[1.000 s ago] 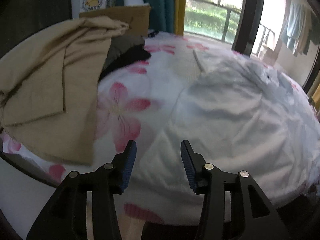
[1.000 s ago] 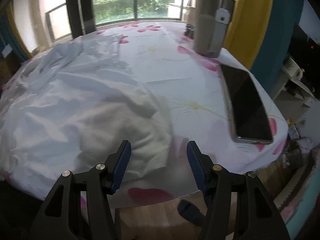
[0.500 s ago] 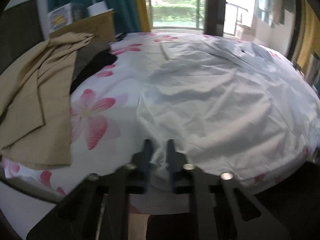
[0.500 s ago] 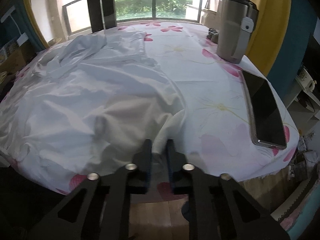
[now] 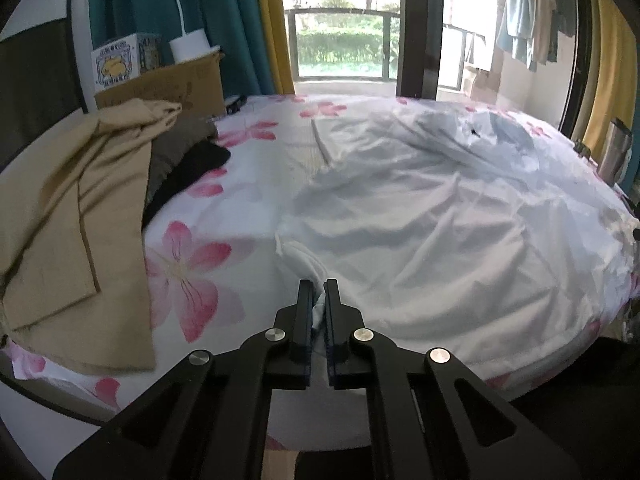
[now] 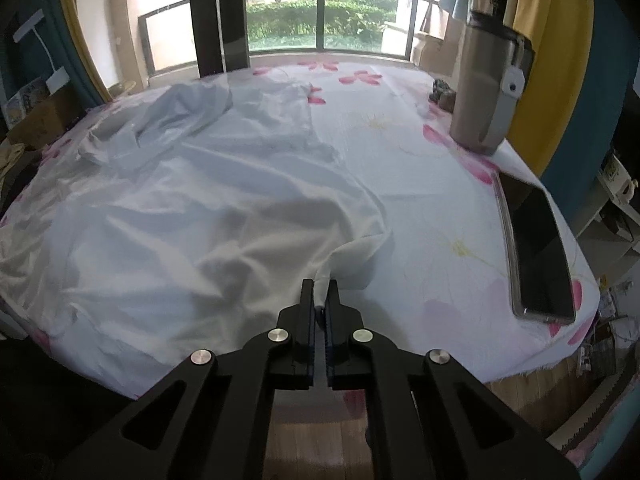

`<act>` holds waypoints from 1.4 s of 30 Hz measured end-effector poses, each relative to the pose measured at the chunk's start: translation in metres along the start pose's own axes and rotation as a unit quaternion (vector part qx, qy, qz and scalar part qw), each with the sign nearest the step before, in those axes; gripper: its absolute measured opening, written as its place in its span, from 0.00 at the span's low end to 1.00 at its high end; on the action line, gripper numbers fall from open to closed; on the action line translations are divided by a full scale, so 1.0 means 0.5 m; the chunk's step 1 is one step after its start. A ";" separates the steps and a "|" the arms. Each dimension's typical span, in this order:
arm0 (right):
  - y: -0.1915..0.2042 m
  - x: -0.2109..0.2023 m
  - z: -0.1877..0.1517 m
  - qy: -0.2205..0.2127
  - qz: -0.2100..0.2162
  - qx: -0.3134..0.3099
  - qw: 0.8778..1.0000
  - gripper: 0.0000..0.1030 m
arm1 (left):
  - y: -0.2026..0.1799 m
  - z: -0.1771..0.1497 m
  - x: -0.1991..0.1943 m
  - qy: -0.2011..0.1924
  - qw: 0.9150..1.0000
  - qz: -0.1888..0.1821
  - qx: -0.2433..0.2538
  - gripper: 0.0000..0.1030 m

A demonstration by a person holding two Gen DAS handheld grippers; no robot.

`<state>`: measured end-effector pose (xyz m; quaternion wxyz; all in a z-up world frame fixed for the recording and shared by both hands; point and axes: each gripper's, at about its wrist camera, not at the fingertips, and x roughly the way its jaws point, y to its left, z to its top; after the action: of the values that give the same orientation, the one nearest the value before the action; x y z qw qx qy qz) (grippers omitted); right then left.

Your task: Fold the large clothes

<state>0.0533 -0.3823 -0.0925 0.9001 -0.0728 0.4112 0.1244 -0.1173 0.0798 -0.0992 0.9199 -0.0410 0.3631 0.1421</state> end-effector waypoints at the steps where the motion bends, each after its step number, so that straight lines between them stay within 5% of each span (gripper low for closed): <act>1: 0.002 -0.003 0.006 -0.004 0.000 -0.002 1.000 0.03 | 0.001 0.005 -0.001 -0.003 1.000 0.000 0.000 0.05; 42: -0.028 0.011 0.268 -0.090 -0.025 -0.007 0.996 0.03 | 0.062 0.247 0.069 -0.082 0.995 0.056 -0.017 0.05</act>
<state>0.1575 -0.3637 -0.0090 0.9359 -0.0779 0.3253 0.1109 -0.0213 0.1396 -0.0313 0.9363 -0.0249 0.2857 0.2026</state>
